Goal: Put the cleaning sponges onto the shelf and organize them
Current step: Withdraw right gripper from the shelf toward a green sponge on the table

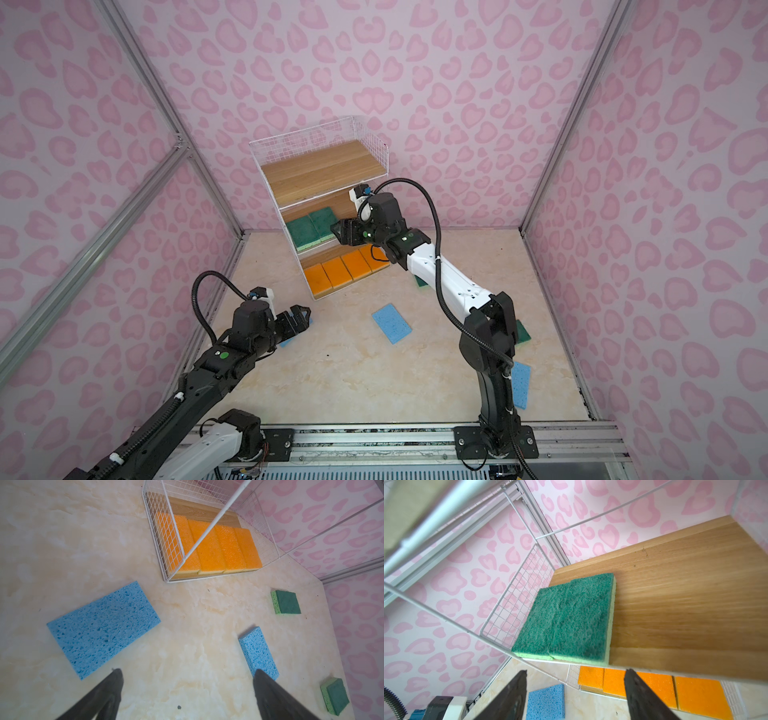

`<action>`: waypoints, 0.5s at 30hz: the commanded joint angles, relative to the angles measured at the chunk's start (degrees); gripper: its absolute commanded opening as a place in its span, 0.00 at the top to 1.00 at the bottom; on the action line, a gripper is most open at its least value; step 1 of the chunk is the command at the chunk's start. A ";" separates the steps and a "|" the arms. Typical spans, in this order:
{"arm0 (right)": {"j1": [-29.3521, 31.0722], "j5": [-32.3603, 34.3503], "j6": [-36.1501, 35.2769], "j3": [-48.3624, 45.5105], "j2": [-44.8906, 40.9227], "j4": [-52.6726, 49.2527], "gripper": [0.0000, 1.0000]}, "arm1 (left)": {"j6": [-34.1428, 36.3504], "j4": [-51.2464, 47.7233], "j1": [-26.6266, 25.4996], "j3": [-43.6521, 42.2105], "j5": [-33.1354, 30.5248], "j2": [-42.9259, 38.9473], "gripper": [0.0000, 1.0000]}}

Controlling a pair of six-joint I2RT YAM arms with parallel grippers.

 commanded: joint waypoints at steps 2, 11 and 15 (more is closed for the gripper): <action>-1.11 0.31 2.08 -12.16 -7.55 5.59 0.32 | 0.03 1.74 -1.94 -0.53 -2.22 0.50 0.01; -20.21 -10.52 14.10 -42.08 -20.33 19.75 0.39 | -1.73 5.54 -7.24 -0.48 -3.98 5.39 0.01; -30.04 -10.18 15.60 -45.20 -18.45 19.82 0.32 | -2.60 7.25 -8.24 -0.37 -4.11 7.54 0.01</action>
